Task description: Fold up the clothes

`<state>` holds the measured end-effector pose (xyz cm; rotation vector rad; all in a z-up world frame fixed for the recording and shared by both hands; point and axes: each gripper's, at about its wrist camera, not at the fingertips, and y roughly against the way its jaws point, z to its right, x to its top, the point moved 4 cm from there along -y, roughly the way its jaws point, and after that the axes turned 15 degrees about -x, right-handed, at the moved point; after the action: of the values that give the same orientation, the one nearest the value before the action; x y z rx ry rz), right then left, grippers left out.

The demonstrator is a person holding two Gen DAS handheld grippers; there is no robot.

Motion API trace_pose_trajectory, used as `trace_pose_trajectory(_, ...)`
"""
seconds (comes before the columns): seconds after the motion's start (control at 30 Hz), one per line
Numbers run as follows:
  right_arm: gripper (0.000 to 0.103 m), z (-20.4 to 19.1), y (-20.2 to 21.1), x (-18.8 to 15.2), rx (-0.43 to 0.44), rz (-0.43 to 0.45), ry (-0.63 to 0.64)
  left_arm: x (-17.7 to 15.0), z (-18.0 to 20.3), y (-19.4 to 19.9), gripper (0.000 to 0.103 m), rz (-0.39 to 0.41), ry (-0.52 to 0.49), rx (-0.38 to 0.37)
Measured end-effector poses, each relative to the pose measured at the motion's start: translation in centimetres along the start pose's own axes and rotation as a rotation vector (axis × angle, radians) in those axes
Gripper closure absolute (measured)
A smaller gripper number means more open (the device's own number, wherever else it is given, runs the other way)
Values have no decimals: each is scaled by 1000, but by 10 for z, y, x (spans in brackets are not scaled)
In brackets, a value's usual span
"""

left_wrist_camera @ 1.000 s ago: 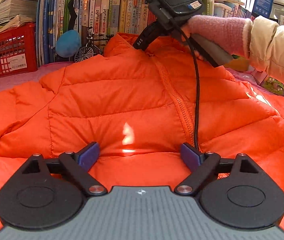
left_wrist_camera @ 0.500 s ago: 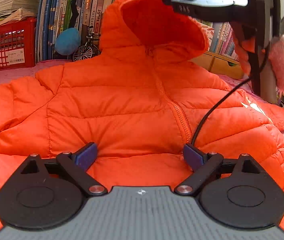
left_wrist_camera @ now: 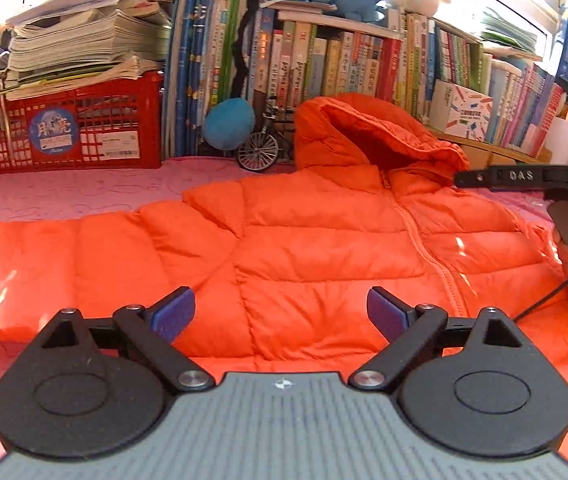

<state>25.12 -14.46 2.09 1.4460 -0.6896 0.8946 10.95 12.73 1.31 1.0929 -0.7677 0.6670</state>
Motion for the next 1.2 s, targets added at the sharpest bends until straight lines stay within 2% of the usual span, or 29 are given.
trace_pose_trajectory(0.17, 25, -13, 16, -34, 32, -12, 131, 7, -33, 0, 9, 29, 151, 32)
trace_pose_trajectory(0.2, 25, -16, 16, -39, 34, -22, 148, 9, -34, -4, 9, 28, 157, 33)
trace_pose_trajectory(0.3, 26, -20, 15, -53, 6, -58, 166, 19, -26, -19, 9, 30, 79, 84)
trace_pose_trajectory(0.37, 26, -14, 19, -52, -41, -70, 113, 20, -26, -24, 9, -1, 54, 145)
trace_pose_trajectory(0.47, 25, 11, 45, -54, -86, -73, -11, 4, -35, -6, 9, -26, 109, 149)
trace_pose_trajectory(0.6, 21, 53, 100, -83, -143, -59, -149, -17, -57, 31, 9, -21, 258, 161)
trace_pose_trajectory(0.7, 21, 76, 128, -106, -191, -77, -212, -26, -70, 49, 9, -17, 377, 124)
trace_pose_trajectory(0.77, 21, 84, 136, -118, -192, -95, -222, -30, -71, 49, 9, -28, 405, 82)
trace_pose_trajectory(0.83, 21, 85, 132, -123, -177, -106, -212, -31, -69, 41, 8, -55, 403, 62)
trace_pose_trajectory(0.93, 21, 83, 113, -127, -121, -142, -233, -25, -64, 27, 8, -71, 335, 69)
trace_pose_trajectory(1.03, 20, 80, 98, -121, -94, -134, -235, -17, -69, 10, 8, -46, 320, 72)
trace_pose_trajectory(1.1, 25, 80, 90, -116, -74, -134, -247, -9, -71, 1, 15, -22, 331, 81)
trace_pose_trajectory(1.13, 33, 81, 86, -113, -55, -138, -259, -7, -72, -3, 28, -10, 339, 82)
trace_pose_trajectory(1.17, 47, 82, 84, -112, -45, -143, -272, -5, -71, -6, 41, -4, 340, 88)
trace_pose_trajectory(1.2, 55, 83, 83, -111, -37, -153, -285, -6, -67, -7, 47, -11, 318, 102)
